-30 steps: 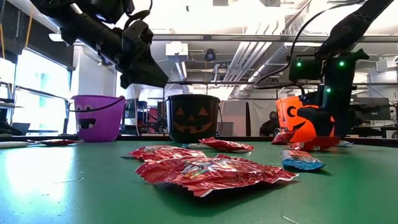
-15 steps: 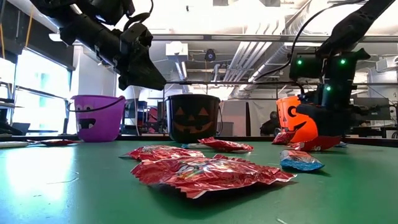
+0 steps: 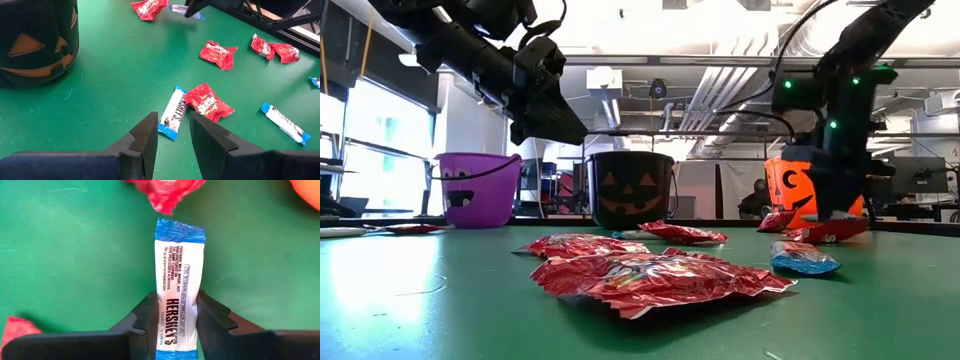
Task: Sort candy by brand, put in halloween buckets
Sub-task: Put the blue chocolate bar into the orange bucket
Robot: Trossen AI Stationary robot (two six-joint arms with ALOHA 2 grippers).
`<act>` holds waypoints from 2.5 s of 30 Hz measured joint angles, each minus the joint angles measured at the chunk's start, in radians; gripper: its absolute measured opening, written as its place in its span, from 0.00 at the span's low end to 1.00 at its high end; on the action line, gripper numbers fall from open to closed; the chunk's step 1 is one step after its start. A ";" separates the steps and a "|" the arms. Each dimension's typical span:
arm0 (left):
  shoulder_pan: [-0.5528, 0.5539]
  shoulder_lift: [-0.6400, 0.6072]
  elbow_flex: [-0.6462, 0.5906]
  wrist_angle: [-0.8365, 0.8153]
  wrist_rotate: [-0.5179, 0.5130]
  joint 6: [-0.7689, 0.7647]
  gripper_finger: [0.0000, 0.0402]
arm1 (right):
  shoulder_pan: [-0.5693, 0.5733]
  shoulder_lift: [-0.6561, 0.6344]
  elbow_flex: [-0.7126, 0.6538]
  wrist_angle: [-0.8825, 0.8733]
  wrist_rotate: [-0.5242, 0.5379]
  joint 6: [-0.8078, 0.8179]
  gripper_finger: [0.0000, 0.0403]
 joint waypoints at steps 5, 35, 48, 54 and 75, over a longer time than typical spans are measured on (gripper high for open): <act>0.000 0.000 0.000 0.000 0.000 0.000 0.26 | 0.045 0.000 0.070 0.001 -0.055 -0.006 0.22; 0.000 0.000 0.000 0.000 -0.002 0.010 0.26 | -0.222 -0.003 0.694 -0.405 0.170 -0.223 0.00; 0.000 0.000 0.000 0.002 -0.002 0.011 0.26 | -0.471 -0.002 0.419 -0.191 0.100 -0.301 0.00; 0.000 0.000 0.000 0.002 -0.002 0.011 0.26 | -0.482 -0.002 0.345 -0.133 0.122 -0.298 0.06; 0.009 0.000 0.001 0.081 -0.010 0.055 0.26 | -0.321 -0.029 0.626 -0.222 0.193 -0.374 0.33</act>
